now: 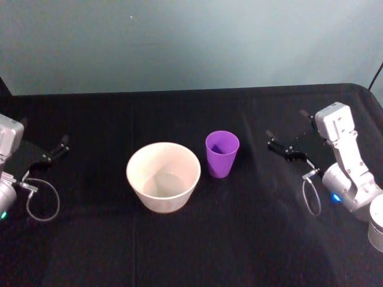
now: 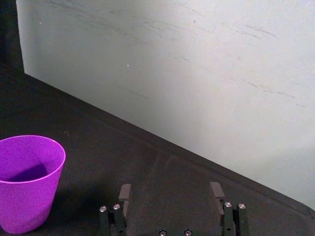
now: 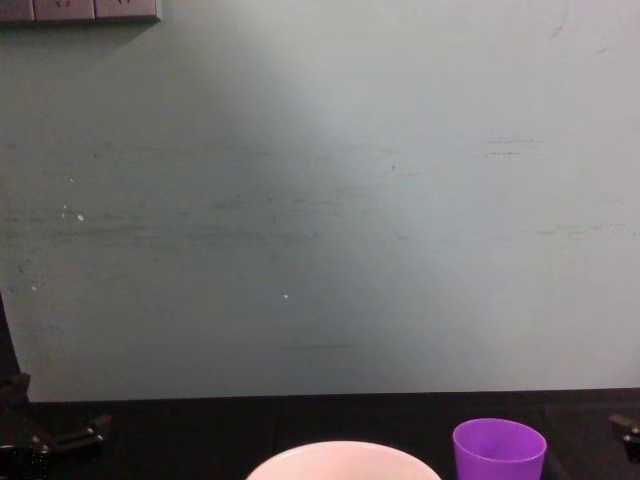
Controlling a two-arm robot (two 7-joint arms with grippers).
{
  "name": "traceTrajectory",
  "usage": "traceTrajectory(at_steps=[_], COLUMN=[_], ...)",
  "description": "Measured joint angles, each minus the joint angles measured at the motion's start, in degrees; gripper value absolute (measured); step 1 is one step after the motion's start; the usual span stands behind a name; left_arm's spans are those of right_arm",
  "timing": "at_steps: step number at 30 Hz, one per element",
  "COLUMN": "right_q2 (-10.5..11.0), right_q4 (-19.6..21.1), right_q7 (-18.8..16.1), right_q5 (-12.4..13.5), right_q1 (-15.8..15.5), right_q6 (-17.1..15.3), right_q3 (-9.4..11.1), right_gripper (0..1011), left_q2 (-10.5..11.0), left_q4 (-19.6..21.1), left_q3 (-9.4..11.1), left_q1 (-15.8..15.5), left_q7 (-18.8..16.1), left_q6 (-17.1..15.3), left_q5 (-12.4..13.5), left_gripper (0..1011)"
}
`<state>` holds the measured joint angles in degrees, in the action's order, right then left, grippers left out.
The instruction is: Pick up the cup and pour the mung beans from the cup into the bowl.
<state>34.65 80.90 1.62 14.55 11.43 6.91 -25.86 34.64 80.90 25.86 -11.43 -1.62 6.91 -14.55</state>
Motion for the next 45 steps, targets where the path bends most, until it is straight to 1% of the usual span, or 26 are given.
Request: traceTrajectory(at_steps=[26, 32, 34, 38, 39, 43, 45], right_q2=[0.0, 1.0, 1.2, 1.4, 1.4, 1.9, 2.5], right_q4=[0.0, 1.8, 2.5, 4.2, 4.2, 6.0, 7.1], right_q7=[0.0, -0.8, -1.4, -3.1, -3.1, -3.9, -4.2], right_q5=[0.0, -0.3, -0.2, 1.2, 1.2, 1.9, 2.3], right_q1=[0.0, -1.9, -2.5, -3.6, -3.6, -5.2, -6.8], right_q6=[0.0, 0.9, 0.6, -0.7, -0.7, -1.7, -1.7], right_q3=[0.0, 1.1, 1.6, 2.6, 2.6, 3.5, 4.2], right_gripper=[1003, 1003, 1003, 1003, 1003, 1003, 1003], left_q2=[0.0, 0.0, 0.0, 0.0, 0.0, 0.0, 0.0], left_q4=[0.0, 0.0, 0.0, 0.0, 0.0, 0.0, 0.0], left_q3=[0.0, 0.0, 0.0, 0.0, 0.0, 0.0, 0.0], left_q1=[0.0, 0.0, 0.0, 0.0, 0.0, 0.0, 0.0], left_q7=[0.0, 0.0, 0.0, 0.0, 0.0, 0.0, 0.0], left_q6=[0.0, 0.0, 0.0, 0.0, 0.0, 0.0, 0.0], left_q5=[0.0, 0.0, 0.0, 0.0, 0.0, 0.0, 0.0], left_gripper=[1000, 1000, 1000, 1000, 1000, 1000, 1000])
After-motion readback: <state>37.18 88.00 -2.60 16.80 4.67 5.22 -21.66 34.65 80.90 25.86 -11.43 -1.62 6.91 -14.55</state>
